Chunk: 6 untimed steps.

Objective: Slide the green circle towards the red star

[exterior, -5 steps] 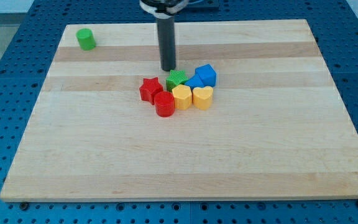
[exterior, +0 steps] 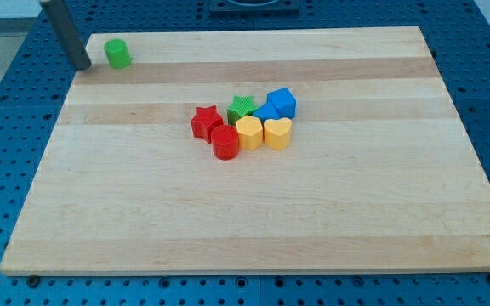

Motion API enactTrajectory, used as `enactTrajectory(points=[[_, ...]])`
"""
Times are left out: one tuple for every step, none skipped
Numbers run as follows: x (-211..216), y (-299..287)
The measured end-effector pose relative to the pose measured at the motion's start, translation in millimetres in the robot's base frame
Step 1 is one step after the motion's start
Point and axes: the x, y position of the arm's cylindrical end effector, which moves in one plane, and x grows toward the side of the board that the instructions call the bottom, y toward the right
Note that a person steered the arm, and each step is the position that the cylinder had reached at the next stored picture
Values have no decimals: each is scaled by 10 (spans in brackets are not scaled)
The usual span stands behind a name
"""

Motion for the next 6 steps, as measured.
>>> enactTrajectory(points=[[-307, 132], [-232, 354], [7, 417], [176, 508], [101, 783], [107, 1112]])
